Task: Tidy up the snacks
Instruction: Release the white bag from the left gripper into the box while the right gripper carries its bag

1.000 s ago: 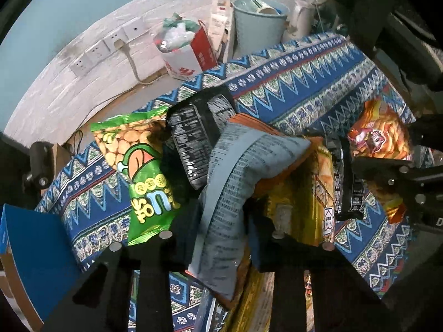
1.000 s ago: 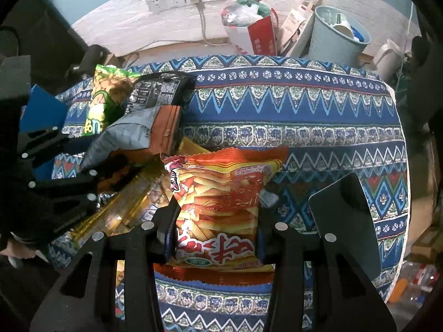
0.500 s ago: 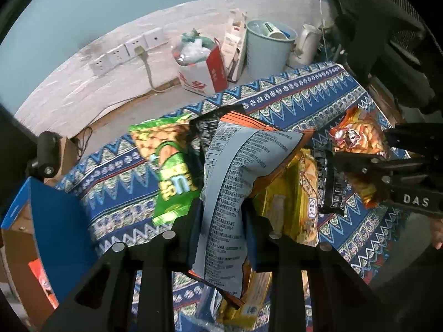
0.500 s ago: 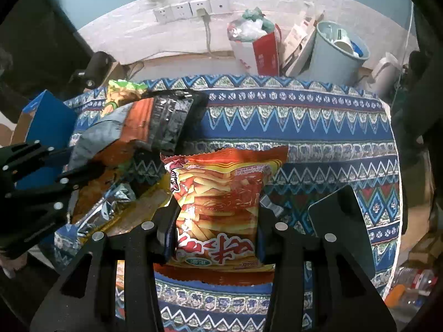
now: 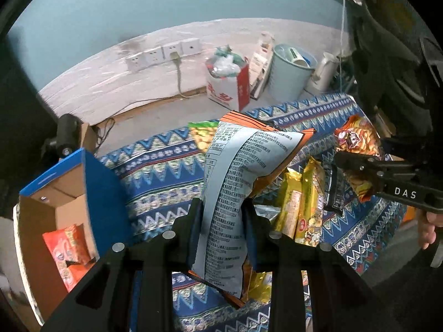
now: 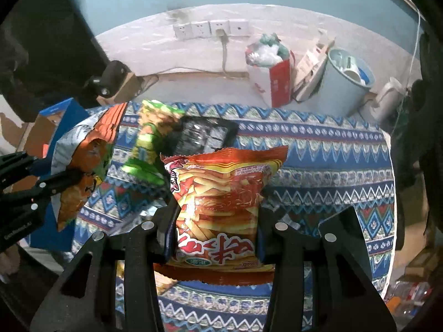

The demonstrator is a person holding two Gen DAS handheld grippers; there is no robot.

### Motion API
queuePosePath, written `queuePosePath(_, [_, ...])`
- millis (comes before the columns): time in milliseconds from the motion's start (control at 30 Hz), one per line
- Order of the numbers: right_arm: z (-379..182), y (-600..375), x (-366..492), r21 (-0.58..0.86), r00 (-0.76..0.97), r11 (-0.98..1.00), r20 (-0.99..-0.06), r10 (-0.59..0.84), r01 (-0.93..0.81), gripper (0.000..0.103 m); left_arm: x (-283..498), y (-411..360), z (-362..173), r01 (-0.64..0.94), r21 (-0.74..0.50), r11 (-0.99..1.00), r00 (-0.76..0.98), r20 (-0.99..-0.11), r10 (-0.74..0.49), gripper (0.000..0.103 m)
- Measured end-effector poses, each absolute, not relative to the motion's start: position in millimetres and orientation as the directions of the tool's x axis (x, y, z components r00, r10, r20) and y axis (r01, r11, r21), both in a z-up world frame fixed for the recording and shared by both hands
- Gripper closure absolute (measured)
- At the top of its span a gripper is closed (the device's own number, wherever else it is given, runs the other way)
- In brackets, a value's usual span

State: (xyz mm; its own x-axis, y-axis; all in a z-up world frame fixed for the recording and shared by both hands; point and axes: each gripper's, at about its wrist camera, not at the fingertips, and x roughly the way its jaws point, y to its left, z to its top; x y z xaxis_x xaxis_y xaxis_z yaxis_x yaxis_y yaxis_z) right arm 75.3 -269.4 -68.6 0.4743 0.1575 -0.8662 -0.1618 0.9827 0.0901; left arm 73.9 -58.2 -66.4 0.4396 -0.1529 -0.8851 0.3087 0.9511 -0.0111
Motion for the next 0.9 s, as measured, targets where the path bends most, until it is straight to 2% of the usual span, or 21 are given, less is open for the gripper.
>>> queuePosePath(267, [-53,-229,80,0.079,0.489,0.972,-0.853,0.181,-0.222,0.061,64,-22,-46,0.245,0.006,0.97,0.493,-0.862,-0.119,0.074])
queuePosePath(900, [-29,-110,93,0.081,0.486,0.921,-0.83,0.275,-0.382,0.061,49,94,-23,0.036,-0.076,0.996,0.553,-0.829,-0.083,0.074])
